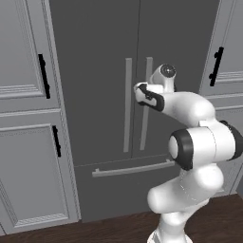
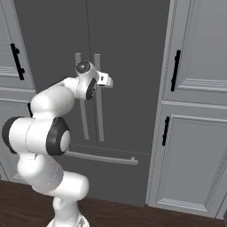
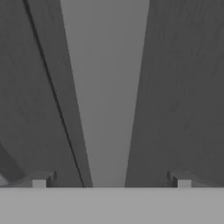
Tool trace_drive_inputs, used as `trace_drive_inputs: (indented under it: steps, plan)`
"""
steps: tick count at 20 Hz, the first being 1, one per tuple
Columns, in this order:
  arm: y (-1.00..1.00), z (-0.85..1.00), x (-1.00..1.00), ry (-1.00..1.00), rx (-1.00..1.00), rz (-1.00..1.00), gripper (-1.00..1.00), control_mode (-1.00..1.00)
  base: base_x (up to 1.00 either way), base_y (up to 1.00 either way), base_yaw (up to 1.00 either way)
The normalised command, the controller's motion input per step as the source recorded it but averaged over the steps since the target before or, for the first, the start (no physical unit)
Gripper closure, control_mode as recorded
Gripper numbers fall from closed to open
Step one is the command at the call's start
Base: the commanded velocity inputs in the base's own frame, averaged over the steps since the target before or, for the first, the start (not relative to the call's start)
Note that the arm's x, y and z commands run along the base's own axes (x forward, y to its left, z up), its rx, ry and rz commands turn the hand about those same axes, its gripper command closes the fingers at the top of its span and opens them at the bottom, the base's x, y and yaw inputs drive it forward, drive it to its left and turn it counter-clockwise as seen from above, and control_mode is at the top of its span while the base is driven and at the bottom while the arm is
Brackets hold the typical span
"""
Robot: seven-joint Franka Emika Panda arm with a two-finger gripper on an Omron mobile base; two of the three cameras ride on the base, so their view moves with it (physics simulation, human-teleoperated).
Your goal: Take the strawberry from the fridge and place it on top of the pancake, located on the dining counter.
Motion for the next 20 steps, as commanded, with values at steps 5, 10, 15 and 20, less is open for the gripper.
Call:
trace_drive_inputs:
  steps: [5,10,15,20]
  plan:
    - [0.0,-0.24,0.55,0.0,0.0,0.0,-1.0,-1.0,0.0,0.0,0.0]
    - [0.0,-0.36,0.54,-0.03,0.0,0.0,-1.0,-1.0,0.0,0.0,0.0]
    - [0.01,-0.37,0.7,-0.01,0.0,0.0,1.0,-1.0,0.0,0.0,0.0]
    - [0.0,-0.17,0.31,0.04,-0.02,0.0,1.0,-1.0,0.0,0.0,0.0]
